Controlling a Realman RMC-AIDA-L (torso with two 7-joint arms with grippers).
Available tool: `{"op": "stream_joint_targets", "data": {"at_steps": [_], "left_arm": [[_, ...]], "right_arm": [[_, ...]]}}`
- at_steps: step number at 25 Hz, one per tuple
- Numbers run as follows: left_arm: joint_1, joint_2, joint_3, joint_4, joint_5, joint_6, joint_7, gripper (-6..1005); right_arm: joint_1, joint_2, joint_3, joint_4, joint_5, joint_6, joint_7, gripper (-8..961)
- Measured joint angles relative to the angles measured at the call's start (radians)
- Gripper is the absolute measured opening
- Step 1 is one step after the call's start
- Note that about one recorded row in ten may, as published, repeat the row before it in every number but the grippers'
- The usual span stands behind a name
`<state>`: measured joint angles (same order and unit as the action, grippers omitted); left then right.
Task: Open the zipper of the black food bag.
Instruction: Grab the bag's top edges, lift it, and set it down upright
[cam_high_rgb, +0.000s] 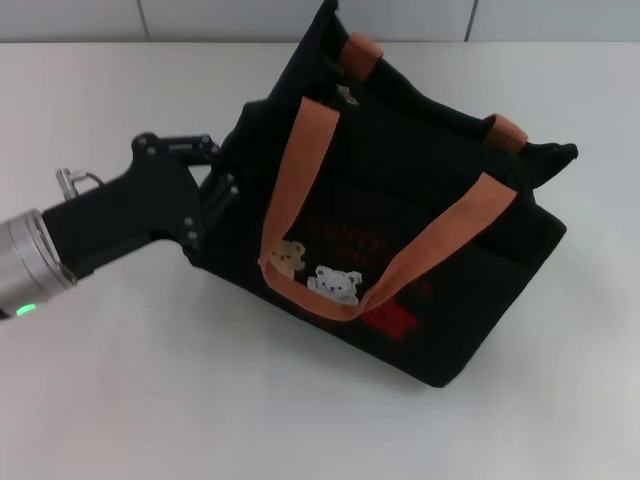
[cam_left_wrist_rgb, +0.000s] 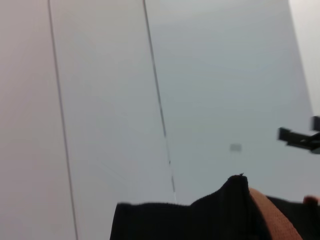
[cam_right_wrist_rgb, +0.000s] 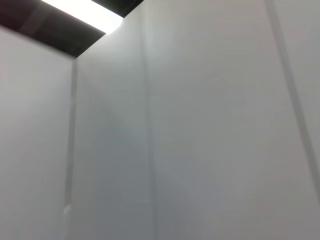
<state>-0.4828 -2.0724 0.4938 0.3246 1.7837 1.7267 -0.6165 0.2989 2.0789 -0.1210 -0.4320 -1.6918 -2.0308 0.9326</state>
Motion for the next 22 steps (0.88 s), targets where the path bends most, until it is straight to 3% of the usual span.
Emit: {"op": "stream_joint_targets", "data": {"at_steps": [6, 7, 11, 12, 13, 16, 17, 19, 22], "left_arm": [[-0.019, 0.000, 0.005, 0.107, -0.051, 0.109, -0.023, 125], [-0.028, 0.000, 0.009, 0.132, -0.062, 0.128, -0.034, 125], [-0.041, -0.001, 0.024, 0.162, -0.064, 0.139, -0.036, 125], [-0.049, -0.001, 0.030, 0.181, -0.066, 0.143, -0.035, 125], [-0.049, -0.001, 0.030, 0.181, -0.066, 0.143, -0.035, 125], [-0.058, 0.000, 0.031, 0.199, -0.067, 0.156, -0.038, 126], [-0.061, 0.000, 0.031, 0.207, -0.069, 0.167, -0.038, 126], [-0.061, 0.000, 0.031, 0.210, -0.069, 0.170, -0.038, 126], [-0.063, -0.001, 0.042, 0.210, -0.070, 0.171, -0.038, 126]], "right_arm": [[0.081, -0.003, -0.004, 0.009, 0.059, 0.047, 0.014, 842], [0.119, -0.003, -0.034, -0.007, 0.048, 0.064, 0.031, 842], [0.163, -0.002, -0.117, -0.047, 0.041, 0.074, 0.082, 842], [0.188, -0.003, -0.195, -0.121, 0.039, 0.091, 0.163, 842], [0.188, -0.003, -0.195, -0.121, 0.039, 0.091, 0.163, 842], [0.209, -0.003, -0.327, -0.282, 0.033, 0.157, 0.353, 842], [0.213, -0.004, -0.420, -0.409, 0.019, 0.205, 0.491, 842], [0.214, -0.005, -0.458, -0.461, 0.009, 0.223, 0.549, 842], [0.224, -0.005, -0.563, -0.677, -0.043, 0.247, 0.810, 842]]}}
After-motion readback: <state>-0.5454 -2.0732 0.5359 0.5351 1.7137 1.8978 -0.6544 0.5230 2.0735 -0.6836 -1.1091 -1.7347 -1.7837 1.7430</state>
